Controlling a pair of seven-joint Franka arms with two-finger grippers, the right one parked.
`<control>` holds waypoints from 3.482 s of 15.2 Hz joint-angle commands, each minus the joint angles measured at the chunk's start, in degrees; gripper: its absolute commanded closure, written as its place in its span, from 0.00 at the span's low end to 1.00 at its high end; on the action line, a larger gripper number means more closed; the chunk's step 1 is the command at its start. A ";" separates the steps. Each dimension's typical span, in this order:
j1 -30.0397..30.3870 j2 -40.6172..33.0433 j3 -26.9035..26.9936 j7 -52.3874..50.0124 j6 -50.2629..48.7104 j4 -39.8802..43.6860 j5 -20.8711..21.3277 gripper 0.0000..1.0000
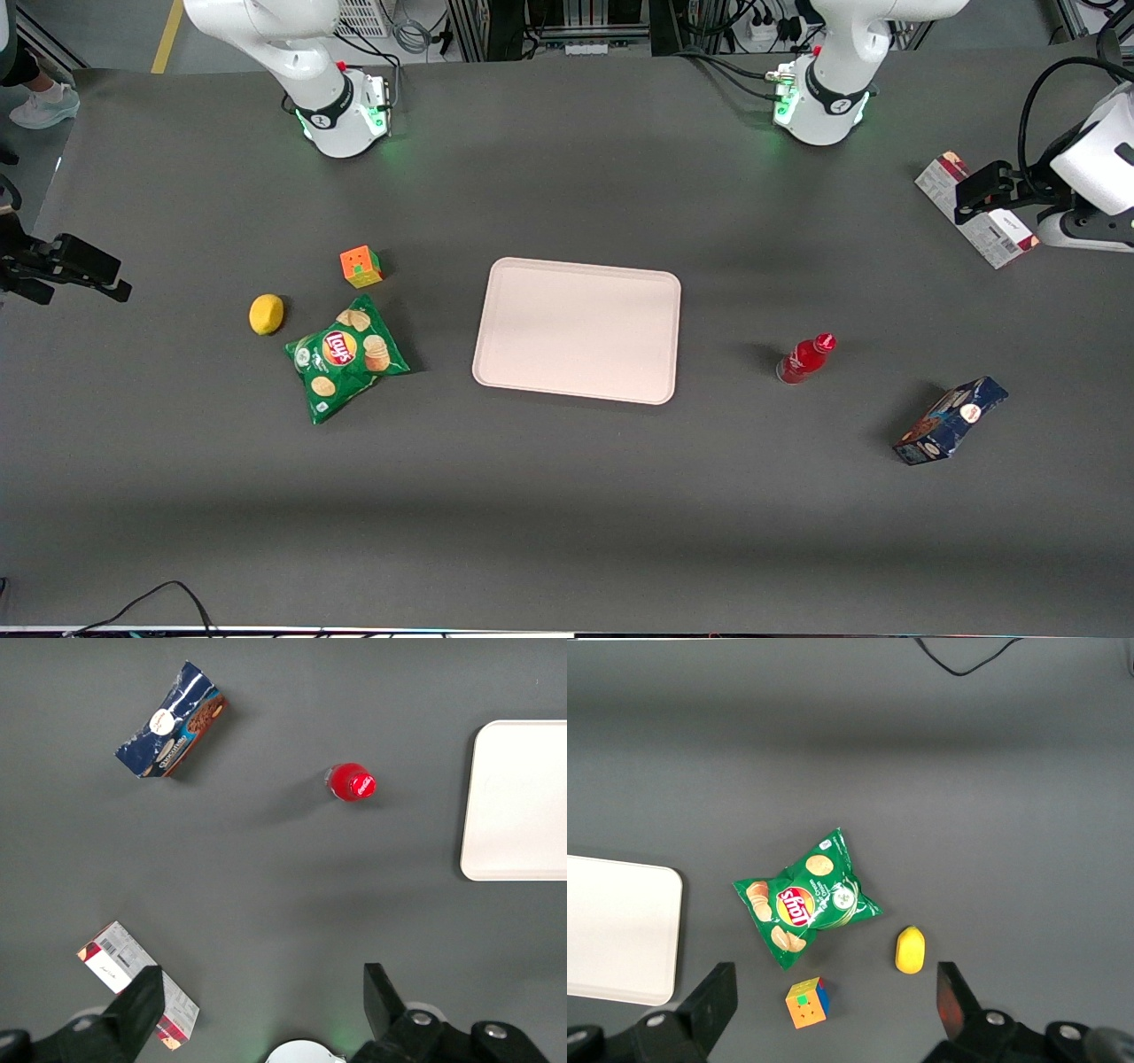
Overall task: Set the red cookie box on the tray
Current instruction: 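Lower the open left gripper over the red tartan cookie box, then close the left gripper on the cookie box's middle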
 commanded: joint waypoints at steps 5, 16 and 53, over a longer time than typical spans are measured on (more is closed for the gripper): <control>-0.11 0.27 0.23 -0.17 0.94 -0.15 -0.33 0.00; 7.73 3.96 8.91 0.27 -2.23 -2.87 0.89 0.00; 10.17 3.17 36.97 0.53 68.23 -63.77 11.71 0.00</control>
